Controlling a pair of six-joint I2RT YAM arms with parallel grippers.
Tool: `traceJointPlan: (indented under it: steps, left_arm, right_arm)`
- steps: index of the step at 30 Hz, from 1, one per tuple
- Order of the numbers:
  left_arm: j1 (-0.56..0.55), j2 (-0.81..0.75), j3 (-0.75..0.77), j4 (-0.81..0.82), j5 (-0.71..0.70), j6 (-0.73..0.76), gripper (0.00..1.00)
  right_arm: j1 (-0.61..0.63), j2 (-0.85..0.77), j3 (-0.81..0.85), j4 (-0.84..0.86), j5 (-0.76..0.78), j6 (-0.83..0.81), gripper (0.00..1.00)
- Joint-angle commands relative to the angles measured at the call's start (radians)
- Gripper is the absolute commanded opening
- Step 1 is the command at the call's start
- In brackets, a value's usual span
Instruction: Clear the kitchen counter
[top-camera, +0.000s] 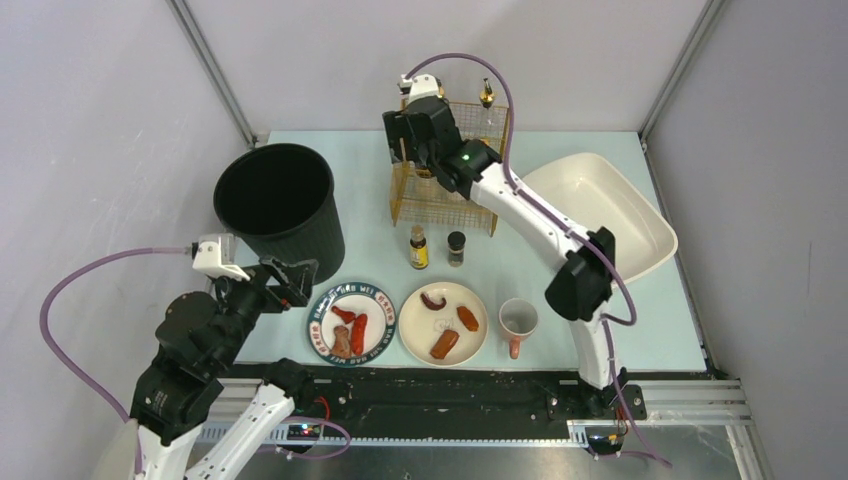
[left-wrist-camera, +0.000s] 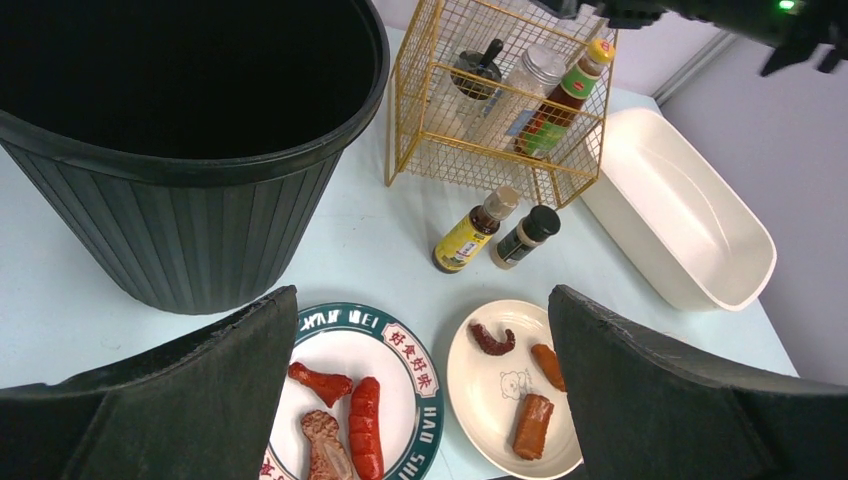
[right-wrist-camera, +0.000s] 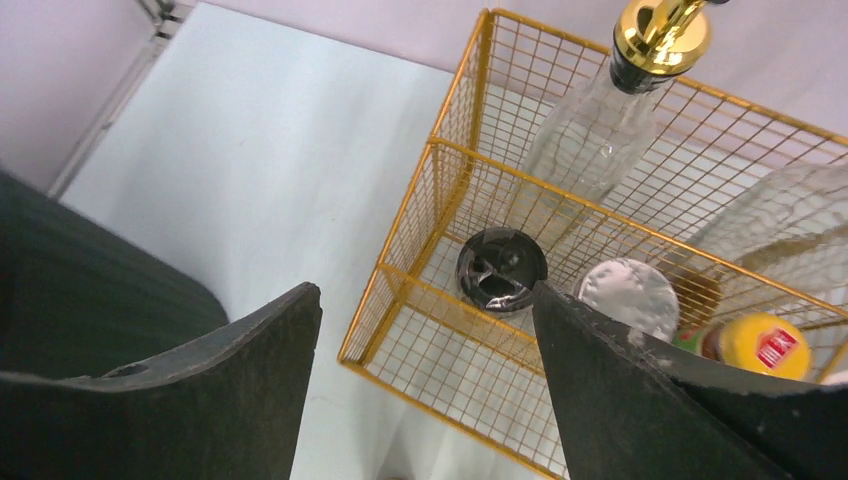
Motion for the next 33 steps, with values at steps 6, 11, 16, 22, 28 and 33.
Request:
traceJointPlan:
  steps: [6,11,16,22,28,33]
  left_arm:
    - [-0.003,-0.008,0.050,0.011,0.003,-0.001,0.98]
    - [-0.004,-0.005,0.054,0.010,0.006,-0.001,0.98]
    - [-0.003,-0.005,0.051,0.010,0.012,-0.001,0.98]
    - [-0.003,-0.016,0.048,0.012,0.020,0.003,0.98]
    - [-0.003,-0.024,0.040,0.011,0.016,0.008,0.98]
    - [-0.003,-0.023,0.038,0.011,0.011,0.008,0.98]
  right_arm:
    - [0.127,-0.316,-0.329,0.126,0.033,-0.098,0.83]
    - [0.184,-0.408,-0.479,0.108,0.029,-0.104,0.86]
    - [0.212,-0.437,-0.525,0.042,0.007,-0.041,0.86]
    - [0.208,-0.424,-0.568,-0.018,-0.036,0.023,0.85]
    - [0.198,-0.389,-0.593,-0.033,-0.093,0.076,0.84]
    - [0.173,-0.359,-0.616,-0.024,-0.126,0.104,0.81]
